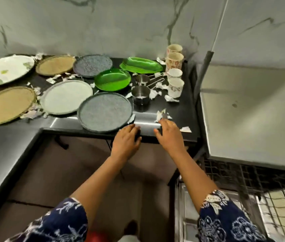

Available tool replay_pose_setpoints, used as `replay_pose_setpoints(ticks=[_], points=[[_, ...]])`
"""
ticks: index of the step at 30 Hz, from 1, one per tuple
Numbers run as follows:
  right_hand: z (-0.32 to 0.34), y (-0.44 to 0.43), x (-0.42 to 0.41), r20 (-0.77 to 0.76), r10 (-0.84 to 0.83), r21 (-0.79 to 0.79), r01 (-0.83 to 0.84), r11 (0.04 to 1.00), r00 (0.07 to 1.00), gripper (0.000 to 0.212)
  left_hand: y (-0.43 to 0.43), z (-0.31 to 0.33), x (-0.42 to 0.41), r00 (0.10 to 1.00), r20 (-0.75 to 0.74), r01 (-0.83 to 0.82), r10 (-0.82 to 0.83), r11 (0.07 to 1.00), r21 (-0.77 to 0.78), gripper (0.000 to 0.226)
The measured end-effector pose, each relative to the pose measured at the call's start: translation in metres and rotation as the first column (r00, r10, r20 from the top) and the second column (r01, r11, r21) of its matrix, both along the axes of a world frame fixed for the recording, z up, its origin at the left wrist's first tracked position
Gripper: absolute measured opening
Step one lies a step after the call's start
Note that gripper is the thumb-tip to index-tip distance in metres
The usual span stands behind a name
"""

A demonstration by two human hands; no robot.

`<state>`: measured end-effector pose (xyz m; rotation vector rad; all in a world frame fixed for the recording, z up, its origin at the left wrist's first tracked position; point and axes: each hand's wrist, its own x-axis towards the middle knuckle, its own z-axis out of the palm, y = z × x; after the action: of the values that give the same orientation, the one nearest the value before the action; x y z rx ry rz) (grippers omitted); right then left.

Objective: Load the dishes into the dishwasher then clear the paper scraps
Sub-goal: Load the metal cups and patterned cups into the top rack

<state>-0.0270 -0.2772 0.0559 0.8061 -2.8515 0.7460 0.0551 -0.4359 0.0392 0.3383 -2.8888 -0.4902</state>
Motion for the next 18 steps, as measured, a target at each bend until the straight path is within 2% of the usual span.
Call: replay_pose_setpoints(ticks=[3,6,9,12,15,18], points=[[-0.012,0.001,0.004,-0.042,-0.010,0.081,0.013,0.997,0.999,0.035,-0.008,-0.015,0.003,0.998,-0.004,0.067,-0.069,0.988,-0.136,0.052],[-0.015,0.005,-0.003,-0.091,0.006,0.105,0.004,0.994,0.996,0.041,-0.011,-0.018,0.000,0.995,-0.058,0.065,-0.080,0.970,-0.233,0.046],[-0.007,0.005,-0.020,-0.122,0.054,0.100,-0.042,0.994,0.991,0.042,-0.016,-0.001,-0.017,0.988,-0.127,0.056,-0.088,0.969,-0.242,0.039],[0.004,0.002,-0.047,-0.092,0.063,0.054,-0.058,0.997,0.994,0.032,-0.023,0.014,-0.045,0.974,-0.226,-0.022,-0.018,0.984,-0.176,0.036],[0.013,-0.006,-0.081,-0.037,0.072,-0.058,-0.075,0.996,0.997,0.017,-0.034,0.026,-0.090,0.973,-0.203,-0.135,0.113,0.986,-0.097,0.058],[0.024,-0.014,-0.118,-0.074,0.089,-0.110,-0.097,0.989,0.993,0.013,-0.047,0.035,-0.142,0.979,-0.012,-0.204,0.204,0.978,0.045,0.095]])
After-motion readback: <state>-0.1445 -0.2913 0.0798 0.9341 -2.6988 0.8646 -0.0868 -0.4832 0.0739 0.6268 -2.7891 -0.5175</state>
